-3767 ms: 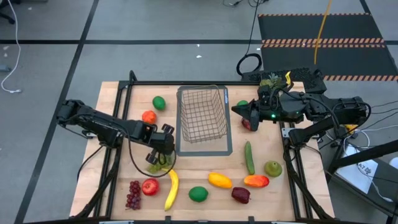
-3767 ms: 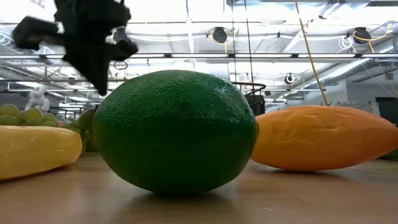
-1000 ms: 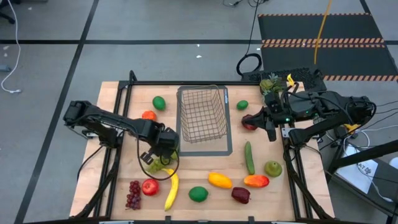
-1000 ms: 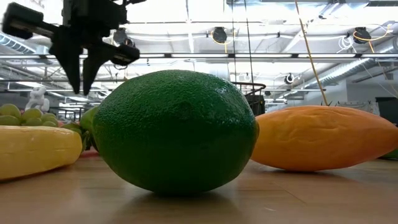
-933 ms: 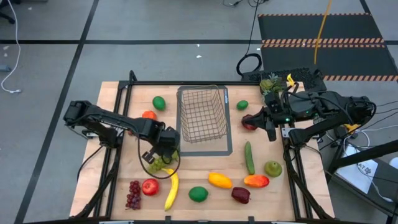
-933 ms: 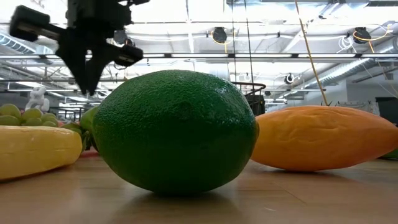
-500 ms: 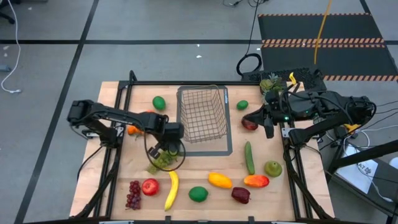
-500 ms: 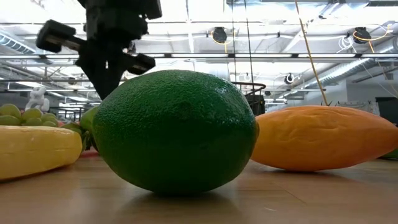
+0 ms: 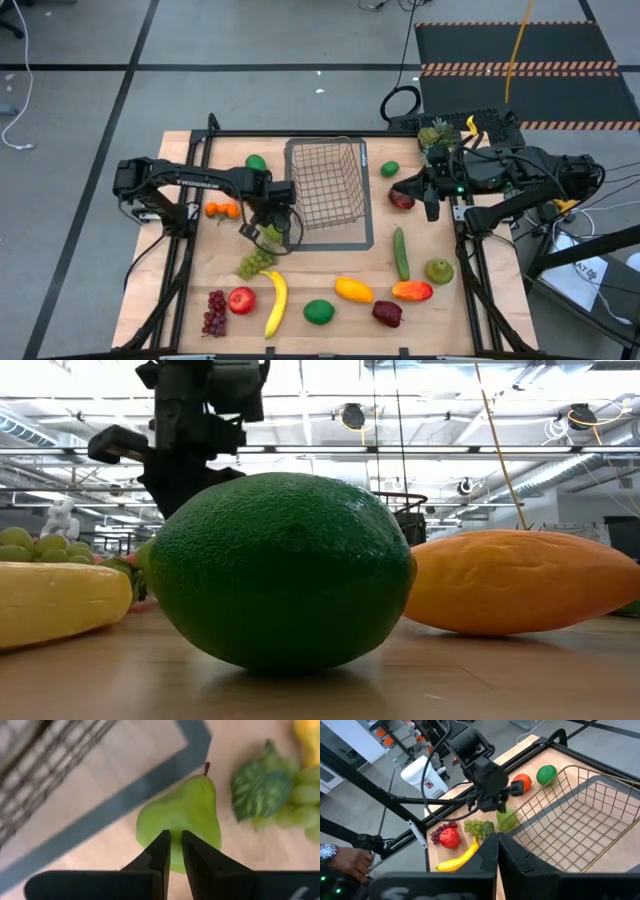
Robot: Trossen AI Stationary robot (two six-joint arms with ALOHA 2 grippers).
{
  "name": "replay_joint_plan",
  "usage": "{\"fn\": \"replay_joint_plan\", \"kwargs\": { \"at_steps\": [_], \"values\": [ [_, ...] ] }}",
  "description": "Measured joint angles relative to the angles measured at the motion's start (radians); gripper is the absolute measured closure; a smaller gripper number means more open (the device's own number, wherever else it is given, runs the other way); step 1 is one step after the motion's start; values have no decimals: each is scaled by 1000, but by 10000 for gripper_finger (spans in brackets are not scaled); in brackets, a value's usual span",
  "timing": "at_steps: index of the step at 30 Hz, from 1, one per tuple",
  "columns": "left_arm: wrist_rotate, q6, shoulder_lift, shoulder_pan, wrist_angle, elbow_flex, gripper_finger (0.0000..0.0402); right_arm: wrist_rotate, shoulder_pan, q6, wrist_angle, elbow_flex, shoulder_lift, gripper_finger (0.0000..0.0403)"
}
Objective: Build produce basket
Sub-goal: Put the left green pear into the gold wire basket
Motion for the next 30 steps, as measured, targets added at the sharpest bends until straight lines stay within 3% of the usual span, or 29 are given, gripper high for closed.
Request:
{"fn": "replay_joint_plan", "kwargs": {
  "at_steps": [5,14,20,25,30],
  "values": [
    [-15,-11,-52,27,-71,13,353,0,0,-1,0,0,0,403],
    [16,57,-104,-93,-74,15,344,3,0,-1,0,0,0,403],
    [3,109,-86,-187,42,-46,276,3,0,21,0,0,0,403],
    [-13,-1,-75,-210,167,-120,215,3,0,33,0,0,3,403],
    [-15,-172,-59,-212,259,-179,196,3,0,48,0,0,9,403]
  ]
}}
